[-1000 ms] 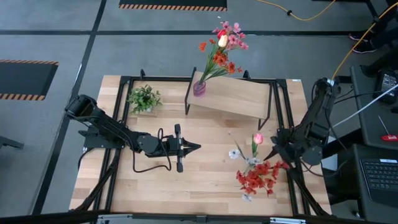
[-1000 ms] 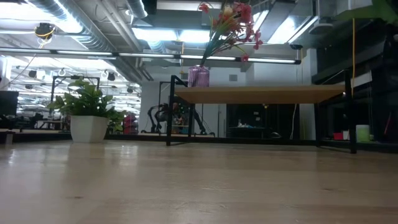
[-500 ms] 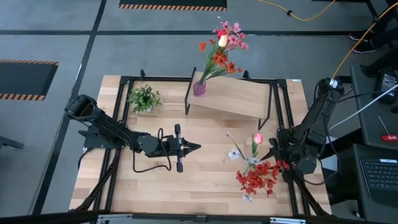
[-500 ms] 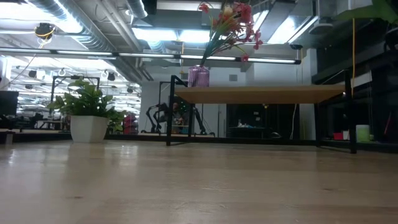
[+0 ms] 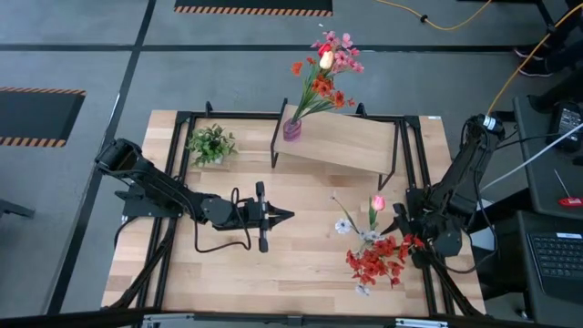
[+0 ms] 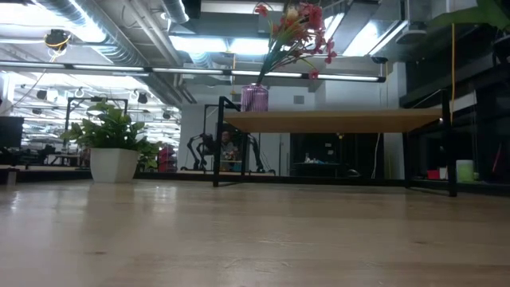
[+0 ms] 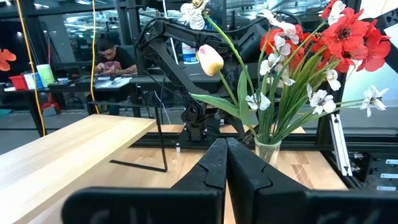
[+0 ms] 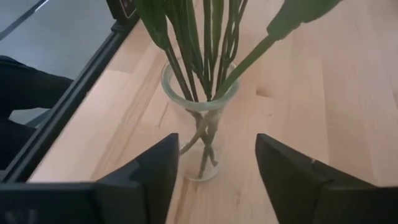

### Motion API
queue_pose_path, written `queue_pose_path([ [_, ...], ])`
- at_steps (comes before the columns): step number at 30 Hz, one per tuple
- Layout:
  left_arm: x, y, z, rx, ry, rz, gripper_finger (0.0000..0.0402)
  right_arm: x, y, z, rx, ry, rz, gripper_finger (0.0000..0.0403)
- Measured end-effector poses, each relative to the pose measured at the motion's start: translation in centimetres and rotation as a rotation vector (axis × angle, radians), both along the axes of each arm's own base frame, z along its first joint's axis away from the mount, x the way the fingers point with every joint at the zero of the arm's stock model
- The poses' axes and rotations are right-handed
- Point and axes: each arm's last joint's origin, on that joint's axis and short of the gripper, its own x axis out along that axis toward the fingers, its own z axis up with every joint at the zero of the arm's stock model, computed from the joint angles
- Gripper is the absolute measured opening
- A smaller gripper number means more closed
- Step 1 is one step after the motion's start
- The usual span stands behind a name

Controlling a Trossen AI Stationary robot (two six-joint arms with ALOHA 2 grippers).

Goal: Pick and place flowers into a vace then onto a shelf
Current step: Put the transparent vase with the flowers on the shelf

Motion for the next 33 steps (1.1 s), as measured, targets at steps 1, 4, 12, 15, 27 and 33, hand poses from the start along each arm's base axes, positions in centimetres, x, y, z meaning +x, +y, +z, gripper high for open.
queue_pose_path([
  [1, 0.0, 0.0, 0.0, 0.000, 0.000, 0.000, 0.0002, 0.0, 0.0, 0.0, 0.000, -0.002, 0.000, 0.0221],
  [4, 0.0, 0.0, 0.0, 0.000, 0.000, 0.000, 0.0004, 0.0, 0.0, 0.0, -0.006, -0.004, -0.007, 0.0256],
  [12, 0.0, 0.0, -0.1, 0.003, 0.006, 0.000, 0.0006, 0.6, 0.8, -0.7, -0.036, 0.008, -0.012, 0.0307],
  [15, 0.0, 0.0, -0.1, 0.003, 0.007, 0.000, 0.0003, 0.9, 1.4, -1.0, -0.039, 0.005, -0.008, 0.0308],
  [27, 0.0, 0.0, -0.2, 0.008, 0.023, 0.000, 0.0004, 2.1, 3.3, -2.5, -0.051, -0.042, -0.090, 0.0303],
  [33, 0.0, 0.0, -0.2, 0.009, 0.023, -0.001, 0.0002, 2.6, 4.1, -2.7, -0.025, -0.078, -0.110, 0.0303],
])
